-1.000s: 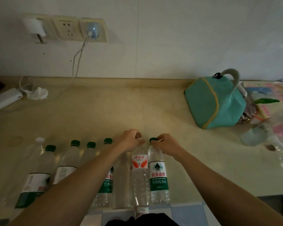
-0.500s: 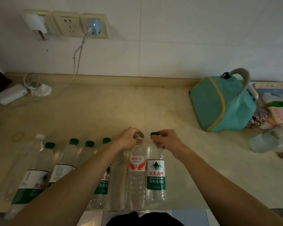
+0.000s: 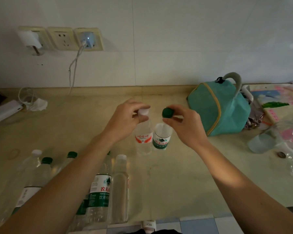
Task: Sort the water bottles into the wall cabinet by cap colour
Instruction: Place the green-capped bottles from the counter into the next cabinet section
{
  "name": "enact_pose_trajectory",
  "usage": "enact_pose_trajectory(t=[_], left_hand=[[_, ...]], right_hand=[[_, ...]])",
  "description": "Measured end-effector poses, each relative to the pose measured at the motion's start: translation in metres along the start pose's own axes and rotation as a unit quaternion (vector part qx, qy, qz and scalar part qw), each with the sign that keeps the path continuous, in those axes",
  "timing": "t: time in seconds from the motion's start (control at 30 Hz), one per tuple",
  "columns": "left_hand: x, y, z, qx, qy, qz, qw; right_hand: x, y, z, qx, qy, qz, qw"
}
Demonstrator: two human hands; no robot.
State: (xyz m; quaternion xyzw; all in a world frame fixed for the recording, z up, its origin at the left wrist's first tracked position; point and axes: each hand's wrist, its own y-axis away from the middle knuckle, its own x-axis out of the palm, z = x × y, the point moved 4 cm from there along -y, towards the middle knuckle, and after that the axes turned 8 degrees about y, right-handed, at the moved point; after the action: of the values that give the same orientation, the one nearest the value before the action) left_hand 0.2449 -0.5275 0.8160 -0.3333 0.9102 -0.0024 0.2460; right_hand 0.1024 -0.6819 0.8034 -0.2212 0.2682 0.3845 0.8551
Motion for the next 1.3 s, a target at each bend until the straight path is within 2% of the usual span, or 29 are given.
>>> enact_pose_trajectory(t=[0.23,0.5,0.73,0.83,1.07,1.3], left_hand=[[0.007,-0.008,-0.011,0.064,-0.018,-0.024,0.997],[0.016,-0.005,0.004,0.06,-0.018,-0.026,0.998],[0.024,-0.001,0.007,0.058,-0.005,0.005,0.998],[0.024,0.001,0.017,0.023,0.022,0.007,0.999],[0.051,0.025,0.073,-0.148,0.12,0.008,0.982],[0.076,0.029,0.101,-0.178,0.143,-0.037,0.973]], right_hand=[[-0.001,0.001,-0.008,0.007,0.015,-0.034,0.999],[-0.002,0.0,-0.021,0.023,0.014,-0.026,0.999],[-0.001,0.005,-0.025,0.009,0.013,-0.013,1.0],[0.004,0.007,-0.034,0.021,0.009,0.007,1.0],[0.039,0.03,-0.094,0.126,-0.029,0.083,0.988],[0.075,0.029,-0.119,0.163,-0.079,0.078,0.98]])
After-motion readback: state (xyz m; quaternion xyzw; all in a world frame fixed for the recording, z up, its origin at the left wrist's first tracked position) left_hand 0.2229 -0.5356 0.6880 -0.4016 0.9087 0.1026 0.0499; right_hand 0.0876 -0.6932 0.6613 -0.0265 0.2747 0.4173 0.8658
